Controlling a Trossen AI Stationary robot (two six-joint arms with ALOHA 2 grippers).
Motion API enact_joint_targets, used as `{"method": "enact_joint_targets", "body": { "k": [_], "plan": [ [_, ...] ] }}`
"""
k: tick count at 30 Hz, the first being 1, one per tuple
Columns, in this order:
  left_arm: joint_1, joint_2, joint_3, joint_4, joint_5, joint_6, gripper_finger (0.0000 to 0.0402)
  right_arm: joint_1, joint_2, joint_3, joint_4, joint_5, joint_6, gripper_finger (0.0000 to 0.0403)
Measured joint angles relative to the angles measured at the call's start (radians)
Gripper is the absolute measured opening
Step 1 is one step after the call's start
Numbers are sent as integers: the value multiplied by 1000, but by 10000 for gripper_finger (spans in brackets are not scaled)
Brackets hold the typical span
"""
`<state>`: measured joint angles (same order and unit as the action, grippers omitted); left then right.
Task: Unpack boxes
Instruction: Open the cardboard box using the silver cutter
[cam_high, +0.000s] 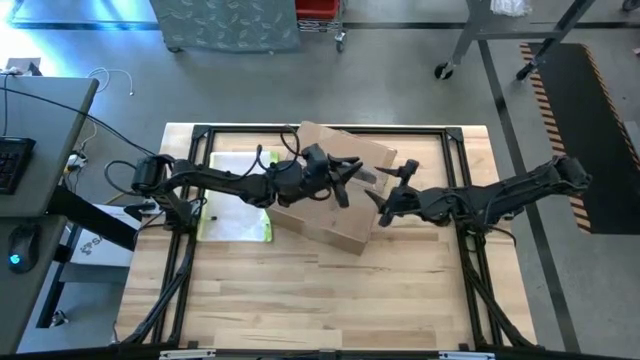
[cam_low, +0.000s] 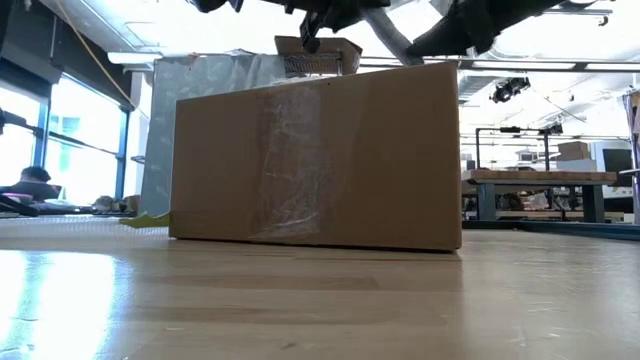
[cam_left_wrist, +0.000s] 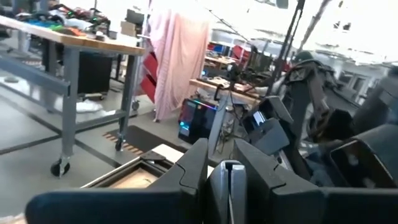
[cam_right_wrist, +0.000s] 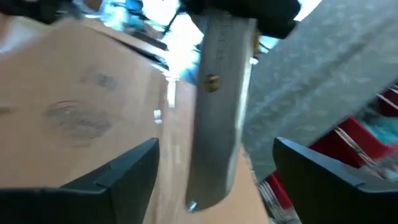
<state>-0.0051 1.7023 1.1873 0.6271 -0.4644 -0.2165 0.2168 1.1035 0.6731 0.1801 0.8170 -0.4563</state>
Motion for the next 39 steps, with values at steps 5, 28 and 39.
{"method": "enact_joint_targets", "body": {
  "k": [5, 28, 39],
  "plan": [
    [2, 0, 0, -1, -2, -8, 43, -22, 98, 0, 174, 50, -56, 267],
    [6, -30, 0, -55, 50, 101, 90, -45, 88, 17, 152, 74, 70, 114],
    [1, -180, 1, -400, 41, 186, 143, -71, -143, 397, -1199, -313, 853, 114]
  ]
}}
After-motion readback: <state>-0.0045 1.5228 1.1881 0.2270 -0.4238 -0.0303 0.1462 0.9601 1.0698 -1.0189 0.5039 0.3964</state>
